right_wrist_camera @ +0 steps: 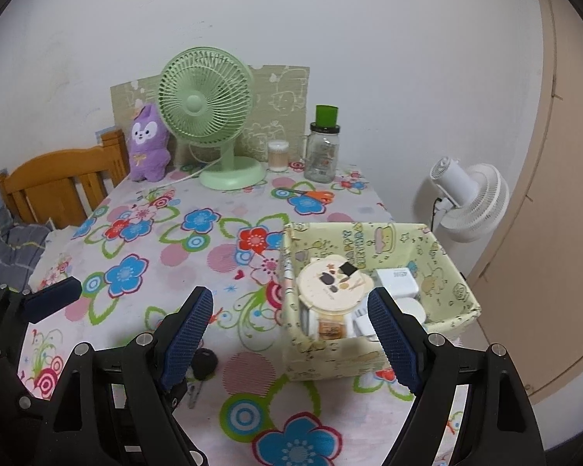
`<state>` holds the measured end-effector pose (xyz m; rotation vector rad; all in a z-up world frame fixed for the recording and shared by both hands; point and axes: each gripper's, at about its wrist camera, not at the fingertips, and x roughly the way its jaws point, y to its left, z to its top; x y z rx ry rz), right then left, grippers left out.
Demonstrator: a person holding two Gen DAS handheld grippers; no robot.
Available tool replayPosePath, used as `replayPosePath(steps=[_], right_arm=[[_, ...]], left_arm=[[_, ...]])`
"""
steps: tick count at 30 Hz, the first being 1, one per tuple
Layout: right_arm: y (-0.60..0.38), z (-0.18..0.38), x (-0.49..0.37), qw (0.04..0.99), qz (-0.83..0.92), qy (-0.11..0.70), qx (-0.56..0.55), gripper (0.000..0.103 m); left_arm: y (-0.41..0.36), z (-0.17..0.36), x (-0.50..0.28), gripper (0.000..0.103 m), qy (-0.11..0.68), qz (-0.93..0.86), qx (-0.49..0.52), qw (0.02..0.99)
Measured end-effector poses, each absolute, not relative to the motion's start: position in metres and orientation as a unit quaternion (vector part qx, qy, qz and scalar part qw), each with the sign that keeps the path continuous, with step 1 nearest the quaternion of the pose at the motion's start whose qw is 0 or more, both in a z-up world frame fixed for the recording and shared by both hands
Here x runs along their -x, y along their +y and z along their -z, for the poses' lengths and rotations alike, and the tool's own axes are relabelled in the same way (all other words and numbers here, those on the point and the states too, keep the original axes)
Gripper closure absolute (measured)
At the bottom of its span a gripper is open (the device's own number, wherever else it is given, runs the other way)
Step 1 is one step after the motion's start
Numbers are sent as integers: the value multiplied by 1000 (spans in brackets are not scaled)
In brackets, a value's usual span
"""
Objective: Organize rigid objects
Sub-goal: 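Withdraw both tools from the box back over the table, then grasp the green panda speaker with the left tool while the right tool grasps the black key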
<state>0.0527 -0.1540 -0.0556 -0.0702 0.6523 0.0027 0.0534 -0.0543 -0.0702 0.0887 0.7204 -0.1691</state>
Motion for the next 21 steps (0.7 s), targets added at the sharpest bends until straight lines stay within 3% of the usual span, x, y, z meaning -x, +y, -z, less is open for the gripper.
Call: replayPosePath(steps=[21], right_arm=[[-115,99,-53,935,-58,348,37,21]], left_arm=[[-14,114,-48,1,374,51,-39,925]])
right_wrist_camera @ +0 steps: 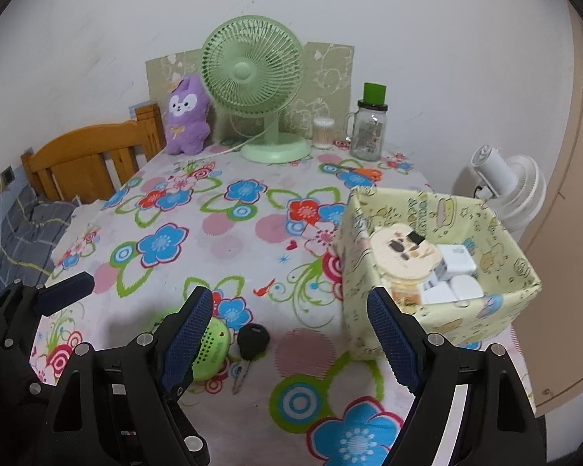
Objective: Organize rigid objects
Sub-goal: 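Grasp the green panda speaker with the left tool while the right tool grasps the black key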
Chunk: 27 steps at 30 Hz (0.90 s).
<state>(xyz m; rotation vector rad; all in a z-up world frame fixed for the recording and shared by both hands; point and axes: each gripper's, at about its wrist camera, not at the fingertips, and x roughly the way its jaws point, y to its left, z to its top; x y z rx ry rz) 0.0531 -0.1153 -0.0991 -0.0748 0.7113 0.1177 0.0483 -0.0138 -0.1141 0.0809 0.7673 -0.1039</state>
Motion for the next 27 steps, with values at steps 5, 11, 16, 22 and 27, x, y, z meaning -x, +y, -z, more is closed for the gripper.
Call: replayPosePath(steps=[5,11,16,22,27], right_arm=[[-110,116,-57,930,-62,359,41,24],[-109,134,-63,925,-69,372,36,28],[-112,149,-68,923,-70,377,29,30],[-118,166,-74,916,-70,393,22,33],[-121,172,-79,913,-69,402,19,33]], left_arm=[[-8,133,-51,1,385,45,-43,921],[-3,152,-60,1,408,45,-29,912],[-4,166,-65,1,418,43,-29,907],[-3,183,-74,2,439,35,-13,898],[-6,188,-76,1,443,39,-12,896]])
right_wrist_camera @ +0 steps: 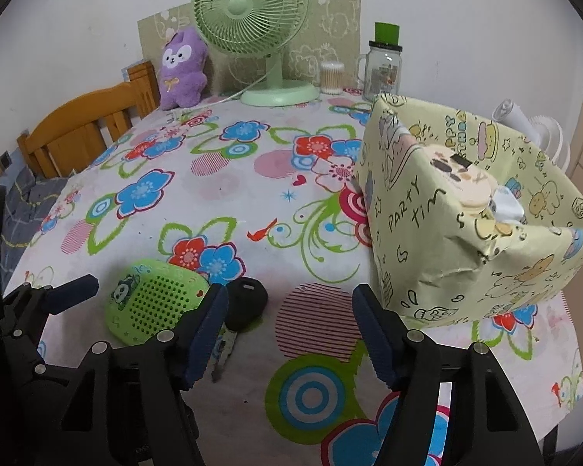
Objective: Organize rigid objects
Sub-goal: 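Grasp the green panda speaker with the left tool while the right tool grasps the black key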
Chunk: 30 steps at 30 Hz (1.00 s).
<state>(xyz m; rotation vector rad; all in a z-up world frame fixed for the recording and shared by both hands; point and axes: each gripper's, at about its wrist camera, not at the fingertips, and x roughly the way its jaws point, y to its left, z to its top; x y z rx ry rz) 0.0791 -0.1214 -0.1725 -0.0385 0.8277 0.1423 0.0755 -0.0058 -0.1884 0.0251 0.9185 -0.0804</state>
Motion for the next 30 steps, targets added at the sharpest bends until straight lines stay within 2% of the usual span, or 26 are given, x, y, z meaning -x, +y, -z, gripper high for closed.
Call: replayPosePath(steps=[15,18,30], right_arm=[[-123,182,-90,906,-69,417,13,33],[-123,183,-91,906,-70,418,10,33],[-106,186,-94,901,-77,425,20,33]], left_arm=[[-12,196,-83,1,451,34,-13,892],[-13,195,-83,7,446,42,-17,894],[0,193,-80,8,441,22,-29,897]])
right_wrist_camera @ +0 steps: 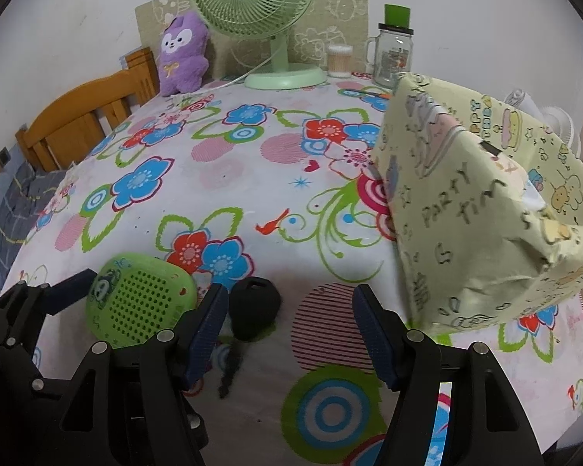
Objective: Organize rigid objects
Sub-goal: 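Grasp the green panda speaker with the left tool while the right tool grasps the black key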
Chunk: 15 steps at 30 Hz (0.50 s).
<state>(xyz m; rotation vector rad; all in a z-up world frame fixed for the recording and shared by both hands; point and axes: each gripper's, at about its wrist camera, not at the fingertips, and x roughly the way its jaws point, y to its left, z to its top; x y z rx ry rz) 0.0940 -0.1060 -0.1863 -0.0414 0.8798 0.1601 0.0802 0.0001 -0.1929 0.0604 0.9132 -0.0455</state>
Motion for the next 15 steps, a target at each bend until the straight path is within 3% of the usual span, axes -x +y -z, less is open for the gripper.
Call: replayPosePath(steps=[9,15], right_arm=[[-93,194,-103,890,-48,454,18,34],[-81,196,-105,888,-39,458,27,47]], left_arm=[[18,195,-78,8,446,21,-1,895],[17,195,-77,8,445,21,-4,895]])
